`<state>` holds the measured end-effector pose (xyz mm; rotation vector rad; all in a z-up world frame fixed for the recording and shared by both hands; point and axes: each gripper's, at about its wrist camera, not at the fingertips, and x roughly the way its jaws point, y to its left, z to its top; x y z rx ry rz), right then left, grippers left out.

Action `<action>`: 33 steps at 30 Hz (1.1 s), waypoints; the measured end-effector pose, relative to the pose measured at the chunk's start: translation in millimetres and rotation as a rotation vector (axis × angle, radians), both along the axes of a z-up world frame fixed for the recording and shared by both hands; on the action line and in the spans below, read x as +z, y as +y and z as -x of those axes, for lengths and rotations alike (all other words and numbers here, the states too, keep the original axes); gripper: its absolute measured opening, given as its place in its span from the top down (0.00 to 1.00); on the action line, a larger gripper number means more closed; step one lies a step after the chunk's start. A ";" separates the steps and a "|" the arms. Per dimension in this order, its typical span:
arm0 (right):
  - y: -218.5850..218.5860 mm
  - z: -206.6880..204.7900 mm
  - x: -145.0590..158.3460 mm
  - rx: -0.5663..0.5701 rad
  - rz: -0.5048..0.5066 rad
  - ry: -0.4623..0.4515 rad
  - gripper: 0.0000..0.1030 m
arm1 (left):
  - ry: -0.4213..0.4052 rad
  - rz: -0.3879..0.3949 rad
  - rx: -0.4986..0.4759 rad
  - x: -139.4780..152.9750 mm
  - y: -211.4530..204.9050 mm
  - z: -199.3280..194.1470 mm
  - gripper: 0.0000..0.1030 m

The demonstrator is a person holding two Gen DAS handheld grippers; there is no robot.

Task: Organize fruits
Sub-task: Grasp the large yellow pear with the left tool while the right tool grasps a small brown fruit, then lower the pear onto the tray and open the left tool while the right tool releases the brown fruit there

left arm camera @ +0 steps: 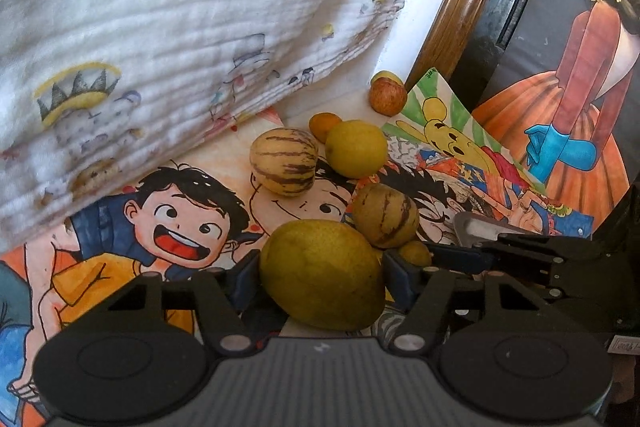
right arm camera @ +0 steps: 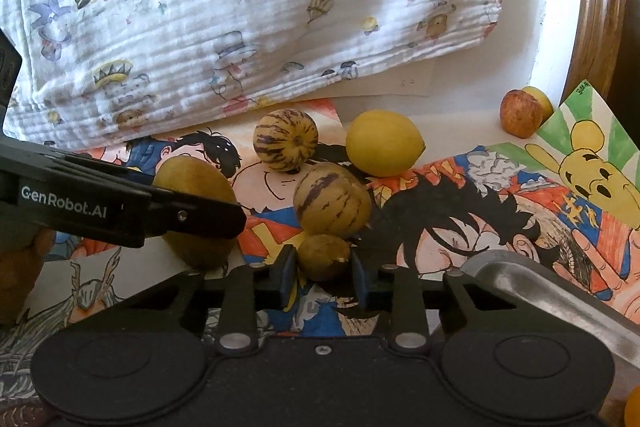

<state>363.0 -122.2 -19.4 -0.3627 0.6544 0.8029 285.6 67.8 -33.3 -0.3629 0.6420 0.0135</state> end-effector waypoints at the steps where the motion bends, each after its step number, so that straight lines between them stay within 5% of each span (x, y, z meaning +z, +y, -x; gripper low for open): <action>1: 0.0 0.1 0.1 -0.001 -0.001 0.001 0.69 | 0.000 0.001 0.002 0.0 0.0 0.2 0.34; 17: -27.2 34.5 29.0 -0.007 -0.040 -0.012 0.70 | -0.013 -0.026 -0.024 23.6 -25.7 31.0 0.35; 33: -111.6 91.7 71.7 -0.152 -0.118 -0.085 0.70 | -0.071 -0.017 -0.097 52.6 -84.1 68.7 0.35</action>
